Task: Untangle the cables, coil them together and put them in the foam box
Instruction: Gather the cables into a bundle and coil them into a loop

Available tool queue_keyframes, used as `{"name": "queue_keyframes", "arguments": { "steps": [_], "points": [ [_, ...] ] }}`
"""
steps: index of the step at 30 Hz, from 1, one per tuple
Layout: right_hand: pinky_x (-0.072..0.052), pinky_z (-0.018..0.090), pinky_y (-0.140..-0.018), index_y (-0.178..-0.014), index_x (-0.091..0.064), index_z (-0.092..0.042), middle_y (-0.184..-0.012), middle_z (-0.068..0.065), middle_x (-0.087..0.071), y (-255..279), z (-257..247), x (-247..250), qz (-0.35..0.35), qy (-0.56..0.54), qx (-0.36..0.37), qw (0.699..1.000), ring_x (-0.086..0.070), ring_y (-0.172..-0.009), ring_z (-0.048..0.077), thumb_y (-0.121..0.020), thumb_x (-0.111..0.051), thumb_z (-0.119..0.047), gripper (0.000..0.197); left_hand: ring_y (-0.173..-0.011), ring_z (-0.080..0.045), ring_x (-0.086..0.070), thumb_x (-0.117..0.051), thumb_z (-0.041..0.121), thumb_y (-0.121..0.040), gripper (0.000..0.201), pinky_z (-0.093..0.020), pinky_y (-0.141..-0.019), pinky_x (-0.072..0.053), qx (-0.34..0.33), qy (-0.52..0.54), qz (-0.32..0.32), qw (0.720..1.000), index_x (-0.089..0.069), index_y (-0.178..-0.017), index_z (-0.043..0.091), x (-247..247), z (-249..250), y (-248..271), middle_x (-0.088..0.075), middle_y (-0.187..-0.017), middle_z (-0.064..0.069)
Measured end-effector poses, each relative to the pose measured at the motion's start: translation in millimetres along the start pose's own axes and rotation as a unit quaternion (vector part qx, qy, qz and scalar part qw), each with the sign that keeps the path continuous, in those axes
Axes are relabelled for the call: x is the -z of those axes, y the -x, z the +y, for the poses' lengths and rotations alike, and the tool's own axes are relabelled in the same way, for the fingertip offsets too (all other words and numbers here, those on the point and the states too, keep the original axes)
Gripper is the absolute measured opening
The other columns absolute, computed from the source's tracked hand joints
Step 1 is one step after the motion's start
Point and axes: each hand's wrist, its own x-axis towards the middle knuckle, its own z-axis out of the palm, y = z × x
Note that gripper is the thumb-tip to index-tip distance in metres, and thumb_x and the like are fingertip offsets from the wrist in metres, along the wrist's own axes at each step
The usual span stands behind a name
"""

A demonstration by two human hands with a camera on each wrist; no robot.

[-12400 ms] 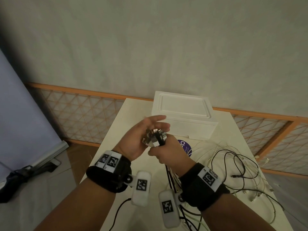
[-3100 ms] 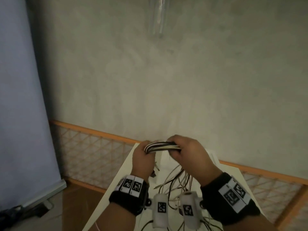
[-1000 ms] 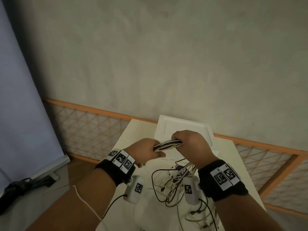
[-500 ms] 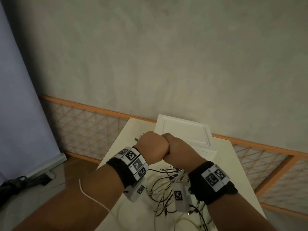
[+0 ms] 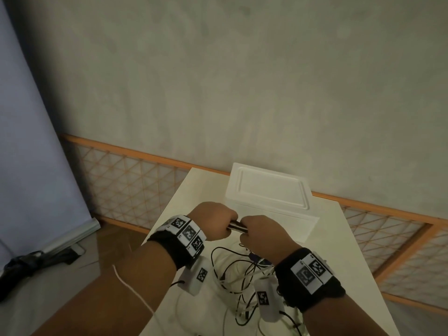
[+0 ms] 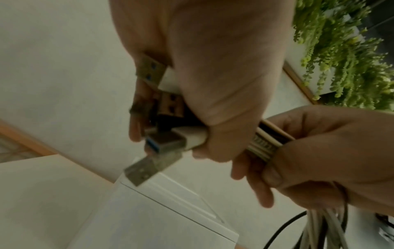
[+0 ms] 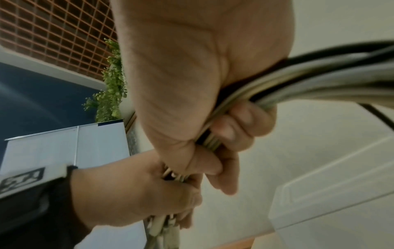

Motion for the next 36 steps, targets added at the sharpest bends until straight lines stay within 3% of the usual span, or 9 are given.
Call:
{"name": "queue_keyframes", "arguments": {
  "steps": [4, 8, 12, 17, 20, 22, 26, 31, 36],
  "points": [
    [-0.047, 0.03, -0.074, -0.112, -0.05, -0.01, -0.101, 0.005, -0.062, -2.2, -2.0, -2.0, 0.04, -0.026, 0.014, 0.999, -0.06, -0.09, 0.023, -0.08, -0.058, -0.018, 0.034, -0.079, -0.027, -0.062, -0.05, 0.015, -0.087, 0.017, -0.031, -0.061, -0.038, -0.002, -0.083, 0.023, 0.996, -0.062, -0.099, 0.013, 9.0, 13.8, -5.4, -0.065, -0.091, -0.006],
    [-0.047, 0.031, -0.065, -0.114, -0.048, -0.011, -0.09, 0.005, -0.067, -6.3, -1.8, -8.0, 0.12, -0.085, -0.017, 0.989, -0.063, -0.081, 0.023, -0.086, -0.054, -0.017, 0.029, -0.076, -0.027, -0.062, -0.05, 0.013, -0.087, 0.016, -0.032, -0.058, -0.035, -0.009, -0.094, 0.061, 0.994, -0.058, -0.1, 0.009, 14.6, 24.7, -9.1, -0.064, -0.088, -0.006],
    [-0.046, 0.03, -0.064, -0.1, -0.057, -0.016, -0.085, 0.001, -0.065, -4.6, 9.1, -4.8, 0.122, -0.057, -0.052, 0.989, -0.062, -0.078, 0.021, -0.089, -0.049, -0.022, 0.014, -0.079, -0.017, -0.064, -0.074, 0.028, -0.073, 0.039, -0.028, -0.062, -0.047, -0.026, 0.187, 0.09, 0.978, -0.055, -0.106, 0.023, 14.2, 11.4, -2.3, -0.062, -0.095, 0.007],
    [-0.045, 0.029, -0.06, -0.083, -0.052, -0.021, -0.066, -0.007, -0.05, -5.0, 13.2, 2.1, 0.138, -0.073, -0.082, 0.984, -0.055, -0.068, 0.018, -0.092, -0.047, -0.029, 0.013, -0.085, -0.022, -0.062, -0.061, 0.052, -0.085, 0.034, -0.039, -0.073, -0.052, 0.112, 0.692, 0.113, 0.704, -0.062, -0.1, 0.022, 5.7, 8.3, -2.4, -0.066, -0.094, -0.002],
    [-0.046, 0.029, -0.063, -0.09, -0.055, -0.018, -0.072, -0.006, -0.053, -7.1, 6.5, 2.3, 0.148, -0.076, -0.082, 0.983, -0.058, -0.073, 0.019, -0.091, -0.047, -0.025, 0.011, -0.098, -0.025, -0.063, -0.048, 0.055, -0.092, 0.039, -0.046, -0.089, -0.05, 0.139, 0.83, 0.058, 0.537, -0.067, -0.103, 0.022, -6.2, 13.9, -7.2, -0.069, -0.102, -0.006],
    [-0.048, 0.03, -0.064, -0.092, -0.055, -0.018, -0.075, -0.005, -0.055, -8.2, 4.0, 1.5, 0.15, -0.074, -0.086, 0.982, -0.059, -0.074, 0.02, -0.091, -0.045, -0.024, 0.012, -0.101, -0.025, -0.063, -0.048, 0.049, -0.094, 0.038, -0.047, -0.096, -0.047, 0.128, 0.865, 0.101, 0.475, -0.069, -0.099, 0.018, -6.7, 18.1, -8.6, -0.069, -0.106, -0.007],
    [-0.045, 0.029, -0.063, -0.098, -0.055, -0.016, -0.086, 0.002, -0.064, -7.1, -2.5, 0.3, 0.14, -0.05, -0.073, 0.986, -0.062, -0.079, 0.023, -0.091, -0.045, -0.023, 0.014, -0.088, -0.026, -0.062, -0.053, 0.034, -0.095, 0.029, -0.036, -0.073, -0.052, 0.144, 0.845, 0.186, 0.479, -0.068, -0.088, 0.011, -0.5, 24.7, -13.9, -0.067, -0.095, -0.01],
    [-0.04, 0.026, -0.065, -0.107, -0.054, -0.013, -0.096, 0.005, -0.065, -5.8, -12.1, 2.5, 0.148, -0.044, -0.042, 0.987, -0.062, -0.086, 0.023, -0.09, -0.048, -0.018, 0.019, -0.087, -0.031, -0.06, -0.058, 0.026, -0.09, 0.025, -0.038, -0.071, -0.052, 0.189, 0.794, 0.248, 0.521, -0.071, -0.071, 0.016, -0.8, 28.9, -15.8, -0.066, -0.088, -0.014],
    [-0.043, 0.027, -0.065, -0.106, -0.055, -0.012, -0.094, 0.004, -0.066, -4.6, -16.0, 7.0, 0.162, -0.055, -0.044, 0.984, -0.062, -0.084, 0.022, -0.089, -0.048, -0.017, 0.019, -0.074, -0.023, -0.062, -0.056, 0.019, -0.093, 0.016, -0.032, -0.062, -0.051, 0.159, 0.789, 0.273, 0.526, -0.07, -0.087, 0.017, 4.2, 34.4, -11.7, -0.066, -0.08, -0.006]
  ]
}}
